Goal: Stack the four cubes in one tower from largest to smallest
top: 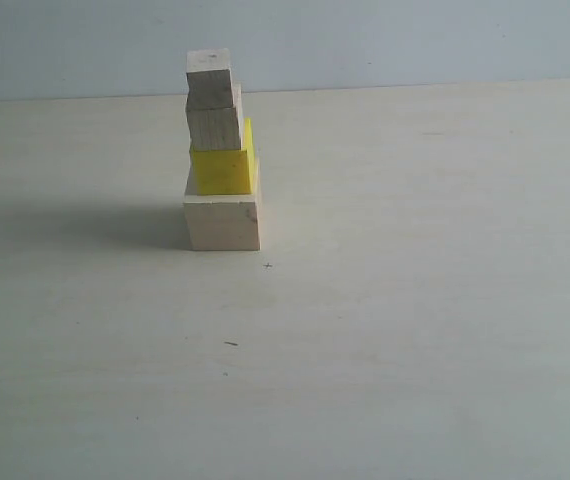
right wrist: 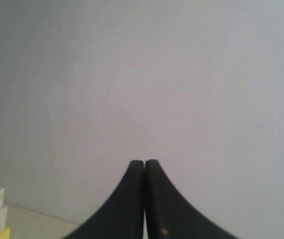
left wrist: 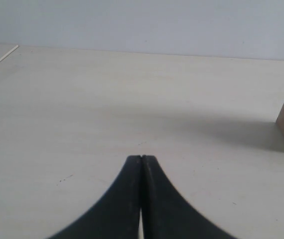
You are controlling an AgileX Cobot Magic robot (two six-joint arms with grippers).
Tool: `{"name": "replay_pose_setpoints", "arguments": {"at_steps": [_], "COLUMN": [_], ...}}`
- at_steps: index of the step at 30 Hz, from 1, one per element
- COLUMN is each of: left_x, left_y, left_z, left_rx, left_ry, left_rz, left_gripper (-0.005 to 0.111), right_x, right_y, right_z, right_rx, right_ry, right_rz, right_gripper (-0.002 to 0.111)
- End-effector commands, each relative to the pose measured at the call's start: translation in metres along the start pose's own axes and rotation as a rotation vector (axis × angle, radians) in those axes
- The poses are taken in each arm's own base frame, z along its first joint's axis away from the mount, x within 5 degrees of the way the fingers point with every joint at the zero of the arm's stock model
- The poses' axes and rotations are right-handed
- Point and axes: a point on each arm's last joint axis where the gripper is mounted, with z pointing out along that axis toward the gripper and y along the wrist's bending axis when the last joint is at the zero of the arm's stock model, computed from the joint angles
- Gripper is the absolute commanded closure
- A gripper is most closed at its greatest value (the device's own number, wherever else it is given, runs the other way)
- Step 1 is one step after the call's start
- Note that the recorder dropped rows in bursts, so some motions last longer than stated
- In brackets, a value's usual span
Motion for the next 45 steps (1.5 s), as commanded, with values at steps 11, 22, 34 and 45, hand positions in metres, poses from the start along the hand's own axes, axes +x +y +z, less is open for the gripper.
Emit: {"name": "replay_pose_setpoints", "arguments": {"at_steps": [11, 22, 34, 45], "left_x": [-0.001, -0.001, -0.001, -0.001], "left_y": [0.000, 0.000, 0.000, 0.000], "left_z": [0.000, 0.000, 0.000, 0.000], "left_rx": [0.002, 0.002, 0.002, 0.002], "left_ry": [-0.015, -0.015, -0.015, -0.015], "left_rz": [-0.006, -0.006, -0.006, -0.006], "left_gripper": [0.107, 0.107, 0.107, 0.107], "right_x": [0.122, 0.173, 0.176, 0.180], "right_y": [0.010, 0.013, 0.013, 0.014], "right_z": [-0.011, -0.015, -0.017, -0.018], "right_rx": [0.188, 0.251, 0.248, 0.246], "right_ry": [0.241, 0.382, 0.431, 0.474], "right_rz": [0.142, 0.256, 0.225, 0.229], "right_gripper": [0.108, 0.108, 0.108, 0.108]}}
